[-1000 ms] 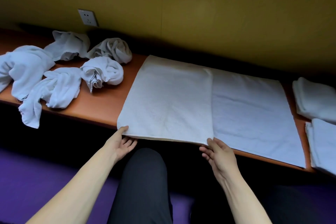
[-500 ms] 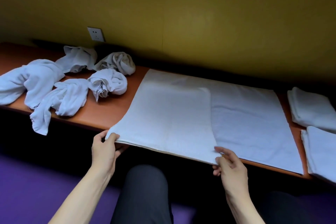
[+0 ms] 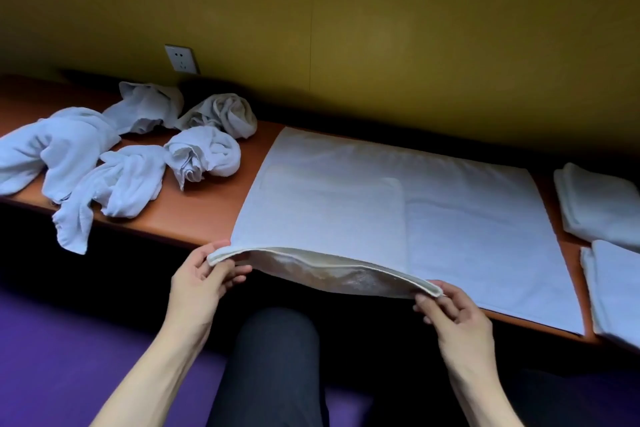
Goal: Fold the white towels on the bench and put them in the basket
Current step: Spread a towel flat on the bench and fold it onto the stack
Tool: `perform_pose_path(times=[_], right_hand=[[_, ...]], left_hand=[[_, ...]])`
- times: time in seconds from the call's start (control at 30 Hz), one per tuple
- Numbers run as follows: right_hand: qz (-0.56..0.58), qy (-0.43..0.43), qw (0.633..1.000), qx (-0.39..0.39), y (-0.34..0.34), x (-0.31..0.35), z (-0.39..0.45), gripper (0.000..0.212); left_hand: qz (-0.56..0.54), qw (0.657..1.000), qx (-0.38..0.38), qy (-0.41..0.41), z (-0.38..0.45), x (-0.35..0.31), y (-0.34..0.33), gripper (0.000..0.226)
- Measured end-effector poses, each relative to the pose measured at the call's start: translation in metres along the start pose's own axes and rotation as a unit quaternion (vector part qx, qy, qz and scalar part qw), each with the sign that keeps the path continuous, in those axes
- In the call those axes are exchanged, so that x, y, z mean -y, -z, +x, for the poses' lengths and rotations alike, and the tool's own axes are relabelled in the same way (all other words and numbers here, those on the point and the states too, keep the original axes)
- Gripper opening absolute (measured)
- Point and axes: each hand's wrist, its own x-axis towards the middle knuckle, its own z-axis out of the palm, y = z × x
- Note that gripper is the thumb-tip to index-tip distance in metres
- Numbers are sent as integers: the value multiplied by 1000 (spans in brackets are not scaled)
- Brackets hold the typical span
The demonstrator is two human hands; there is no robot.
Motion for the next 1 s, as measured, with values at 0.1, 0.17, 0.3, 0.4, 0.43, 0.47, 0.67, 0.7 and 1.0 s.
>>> perform_pose_path(times=[0.1, 0.17, 0.3, 0.4, 0.43, 0.47, 0.67, 0.7, 1.0], right_hand=[[-49, 37, 997, -54, -8, 4, 36, 1], [-108, 76, 988, -75, -13, 7, 61, 6], [-171, 113, 975, -84, -30, 18, 111, 12], [-160, 118, 977, -77, -47, 22, 150, 20], [-162, 120, 976, -81, -52, 23, 163, 21], [-165, 122, 975, -87, -56, 23, 176, 23], [-192, 117, 970, -94, -73, 18, 244, 30], [-195, 118, 969, -94, -76, 17, 252, 31], [-287, 56, 952, -88, -84, 0, 278, 23]], left_hand=[[73, 996, -42, -40, 27, -3, -8, 5], [147, 983, -70, -87, 48, -5, -13, 5], [304, 934, -84, -165, 95, -10, -29, 18], [305, 930, -73, -194, 133, -14, -55, 20], [304, 929, -73, -197, 145, -14, -65, 20], [307, 929, -74, -195, 157, -13, -75, 20], [292, 938, -80, -167, 221, 1, -113, 29], [292, 938, -80, -167, 229, 5, -115, 30], [509, 813, -54, -277, 233, 36, -125, 41]])
